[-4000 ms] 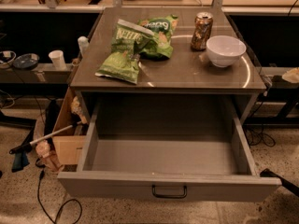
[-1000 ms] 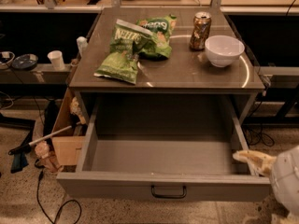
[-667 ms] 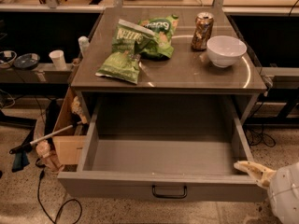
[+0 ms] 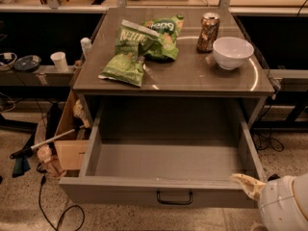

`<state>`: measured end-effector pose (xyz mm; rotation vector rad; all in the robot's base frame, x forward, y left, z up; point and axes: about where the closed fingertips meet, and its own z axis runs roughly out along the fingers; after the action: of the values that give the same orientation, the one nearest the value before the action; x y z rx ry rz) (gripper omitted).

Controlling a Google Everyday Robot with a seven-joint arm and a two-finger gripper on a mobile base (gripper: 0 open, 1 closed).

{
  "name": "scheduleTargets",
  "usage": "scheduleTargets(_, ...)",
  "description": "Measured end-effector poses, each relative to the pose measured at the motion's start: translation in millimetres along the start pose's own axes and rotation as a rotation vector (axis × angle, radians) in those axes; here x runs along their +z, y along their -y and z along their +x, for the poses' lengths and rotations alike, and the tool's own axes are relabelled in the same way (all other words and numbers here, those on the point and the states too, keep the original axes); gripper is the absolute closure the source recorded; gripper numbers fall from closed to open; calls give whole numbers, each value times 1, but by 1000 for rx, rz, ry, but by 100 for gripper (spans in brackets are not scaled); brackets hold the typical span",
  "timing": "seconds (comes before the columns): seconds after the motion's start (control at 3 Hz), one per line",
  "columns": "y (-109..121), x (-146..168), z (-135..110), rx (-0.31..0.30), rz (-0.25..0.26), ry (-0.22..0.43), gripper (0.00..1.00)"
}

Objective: Close top drawer

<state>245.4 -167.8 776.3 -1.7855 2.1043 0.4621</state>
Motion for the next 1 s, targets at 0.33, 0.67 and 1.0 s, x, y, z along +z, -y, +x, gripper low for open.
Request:
scheduleTargets(0.33, 12, 13, 4, 2, 5, -5, 0)
scheduleTargets(0.67, 54, 59, 32, 54, 29, -34, 0)
scheduleTargets(1.0, 56, 63, 35, 58, 24, -33, 0)
